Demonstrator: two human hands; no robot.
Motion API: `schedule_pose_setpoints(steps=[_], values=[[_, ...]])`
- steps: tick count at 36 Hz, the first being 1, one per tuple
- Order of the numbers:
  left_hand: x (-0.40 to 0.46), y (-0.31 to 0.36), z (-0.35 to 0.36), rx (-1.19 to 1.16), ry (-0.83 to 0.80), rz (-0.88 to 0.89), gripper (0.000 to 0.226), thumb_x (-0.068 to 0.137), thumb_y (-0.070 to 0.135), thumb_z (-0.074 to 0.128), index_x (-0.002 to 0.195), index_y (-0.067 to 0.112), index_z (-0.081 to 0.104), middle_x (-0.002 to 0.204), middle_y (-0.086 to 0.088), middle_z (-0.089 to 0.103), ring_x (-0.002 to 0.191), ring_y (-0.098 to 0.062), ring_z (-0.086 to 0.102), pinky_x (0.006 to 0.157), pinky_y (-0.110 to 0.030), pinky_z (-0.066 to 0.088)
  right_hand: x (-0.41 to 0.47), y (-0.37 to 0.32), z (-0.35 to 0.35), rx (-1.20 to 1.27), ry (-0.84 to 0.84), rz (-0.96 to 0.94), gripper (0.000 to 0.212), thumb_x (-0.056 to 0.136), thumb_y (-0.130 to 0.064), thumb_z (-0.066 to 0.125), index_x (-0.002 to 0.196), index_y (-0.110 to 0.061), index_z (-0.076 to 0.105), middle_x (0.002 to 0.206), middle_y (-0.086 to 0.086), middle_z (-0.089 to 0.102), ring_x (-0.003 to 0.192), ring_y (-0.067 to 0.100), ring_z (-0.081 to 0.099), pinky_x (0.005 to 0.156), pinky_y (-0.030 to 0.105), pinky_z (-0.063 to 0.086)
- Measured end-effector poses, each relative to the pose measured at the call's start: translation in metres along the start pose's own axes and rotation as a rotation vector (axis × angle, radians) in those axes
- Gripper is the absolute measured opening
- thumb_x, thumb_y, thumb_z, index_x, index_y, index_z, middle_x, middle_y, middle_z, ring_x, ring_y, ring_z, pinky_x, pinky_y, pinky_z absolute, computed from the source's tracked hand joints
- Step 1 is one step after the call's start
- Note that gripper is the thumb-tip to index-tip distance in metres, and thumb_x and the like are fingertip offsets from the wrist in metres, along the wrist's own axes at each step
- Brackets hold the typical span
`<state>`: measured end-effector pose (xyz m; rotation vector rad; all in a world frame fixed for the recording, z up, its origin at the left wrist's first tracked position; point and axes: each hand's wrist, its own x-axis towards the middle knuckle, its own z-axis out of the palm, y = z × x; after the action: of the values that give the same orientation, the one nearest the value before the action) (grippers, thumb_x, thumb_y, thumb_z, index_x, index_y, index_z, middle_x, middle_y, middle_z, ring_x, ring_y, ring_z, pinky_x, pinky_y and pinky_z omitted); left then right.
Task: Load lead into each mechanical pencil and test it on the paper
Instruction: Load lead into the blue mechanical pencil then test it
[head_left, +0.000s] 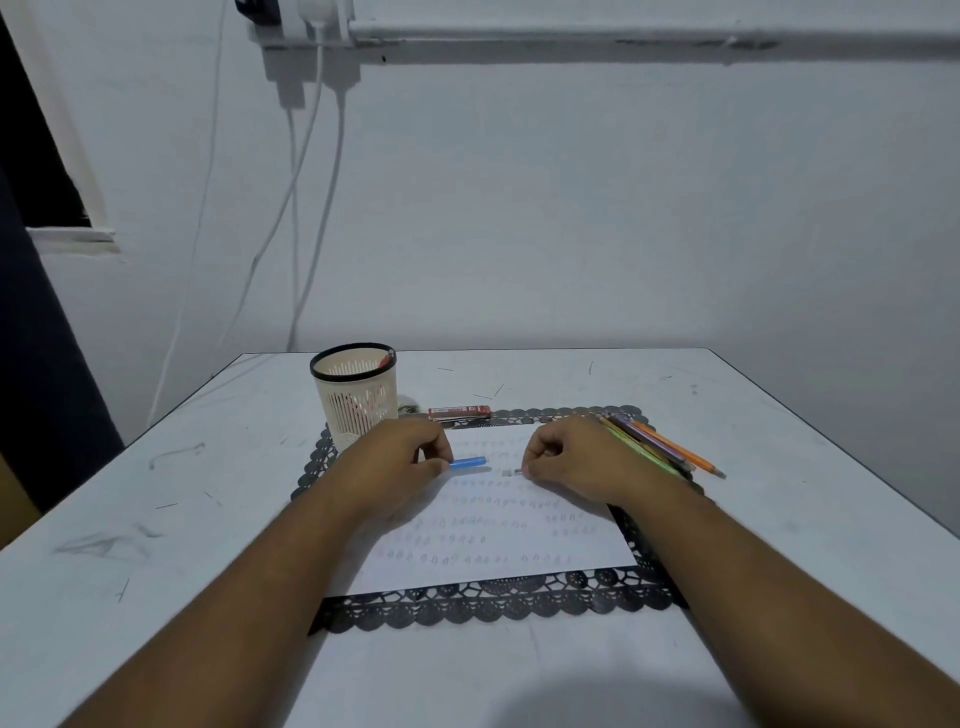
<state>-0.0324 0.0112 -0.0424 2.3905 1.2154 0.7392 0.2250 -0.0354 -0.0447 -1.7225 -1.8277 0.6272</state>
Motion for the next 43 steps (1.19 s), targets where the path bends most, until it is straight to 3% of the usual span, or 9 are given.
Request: schedule_pose_setpoints(steps=[12, 16, 19, 22, 26, 29, 33, 36, 43], values=[[-0.001, 0.006, -0.002, -0.063, -0.083, 0.009, 0.016, 0.090, 0.014, 0.072, 0.084, 0.029, 0.075, 0.084, 0.015, 0.067, 0.076, 0.004, 0.058, 0.064, -0.013, 0.043, 0.003, -0.005, 0.014, 0.022, -0.004, 0.010, 0.010, 0.092, -0.024, 0.079, 0.083, -0.026, 0.077, 0.079, -0.007, 0.074, 0.075, 0.011, 0.067, 0.065, 0.028, 0.052], [-0.001, 0.012, 0.013, -0.094, -0.145, 0.025, 0.013, 0.089, 0.017, 0.075, 0.084, 0.029, 0.075, 0.081, 0.013, 0.070, 0.072, 0.001, 0.058, 0.067, -0.028, 0.050, 0.004, 0.002, 0.007, 0.017, 0.017, 0.011, 0.012, 0.094, -0.024, 0.076, 0.083, -0.029, 0.077, 0.081, -0.012, 0.074, 0.079, 0.006, 0.067, 0.066, 0.022, 0.046], [0.000, 0.015, 0.020, -0.041, -0.149, 0.047, 0.010, 0.089, 0.019, 0.076, 0.086, 0.029, 0.074, 0.084, 0.014, 0.068, 0.075, 0.005, 0.058, 0.066, -0.020, 0.046, 0.008, 0.008, 0.001, 0.050, 0.063, 0.011, 0.013, 0.095, -0.028, 0.074, 0.083, -0.030, 0.078, 0.088, -0.014, 0.075, 0.085, 0.004, 0.068, 0.071, 0.024, 0.047], [0.001, 0.013, 0.015, 0.000, -0.172, 0.032, 0.007, 0.088, 0.025, 0.075, 0.091, 0.031, 0.072, 0.090, 0.016, 0.066, 0.079, 0.003, 0.058, 0.070, -0.020, 0.047, 0.013, 0.011, -0.005, 0.113, 0.116, 0.035, 0.015, 0.097, -0.026, 0.072, 0.085, -0.028, 0.079, 0.090, -0.014, 0.076, 0.090, 0.003, 0.067, 0.074, 0.026, 0.047], [-0.001, 0.006, 0.002, -0.024, -0.186, 0.000, 0.006, 0.090, 0.025, 0.075, 0.095, 0.029, 0.075, 0.088, 0.016, 0.067, 0.077, 0.012, 0.057, 0.063, -0.008, 0.042, 0.024, 0.012, -0.010, 0.075, 0.153, 0.049, 0.015, 0.098, -0.023, 0.070, 0.085, -0.023, 0.078, 0.089, -0.016, 0.074, 0.084, 0.001, 0.063, 0.068, 0.022, 0.041], [-0.001, 0.001, 0.000, -0.059, -0.205, -0.032, 0.005, 0.091, 0.023, 0.075, 0.090, 0.028, 0.075, 0.085, 0.012, 0.070, 0.072, 0.010, 0.059, 0.062, -0.008, 0.045, 0.037, 0.013, -0.012, 0.065, 0.157, 0.048, 0.015, 0.097, -0.022, 0.069, 0.083, -0.021, 0.076, 0.085, -0.013, 0.072, 0.078, 0.003, 0.061, 0.066, 0.023, 0.041], [0.002, 0.003, 0.005, -0.049, -0.222, -0.025, 0.007, 0.091, 0.023, 0.076, 0.087, 0.028, 0.074, 0.081, 0.015, 0.070, 0.071, 0.009, 0.058, 0.063, -0.009, 0.045, 0.058, 0.008, -0.010, -0.010, 0.175, 0.025, 0.008, 0.096, -0.021, 0.069, 0.092, -0.020, 0.076, 0.080, -0.014, 0.063, 0.071, 0.003, 0.053, 0.062, 0.023, 0.037], [0.003, 0.006, 0.010, -0.017, -0.183, 0.016, 0.005, 0.092, 0.025, 0.076, 0.089, 0.028, 0.074, 0.081, 0.017, 0.066, 0.073, 0.009, 0.057, 0.065, -0.012, 0.042, 0.074, 0.003, -0.004, -0.066, 0.161, 0.015, 0.005, 0.095, -0.022, 0.070, 0.100, -0.023, 0.073, 0.088, -0.009, 0.064, 0.078, 0.009, 0.056, 0.063, 0.023, 0.037], [0.005, 0.005, 0.020, 0.001, -0.137, 0.058, 0.004, 0.091, 0.029, 0.075, 0.090, 0.032, 0.073, 0.086, 0.016, 0.066, 0.078, 0.000, 0.057, 0.069, -0.021, 0.047, 0.097, -0.003, 0.021, -0.138, 0.114, -0.045, 0.028, 0.094, -0.036, 0.070, 0.121, -0.032, 0.069, 0.113, -0.011, 0.063, 0.099, 0.011, 0.060, 0.076, 0.027, 0.048]])
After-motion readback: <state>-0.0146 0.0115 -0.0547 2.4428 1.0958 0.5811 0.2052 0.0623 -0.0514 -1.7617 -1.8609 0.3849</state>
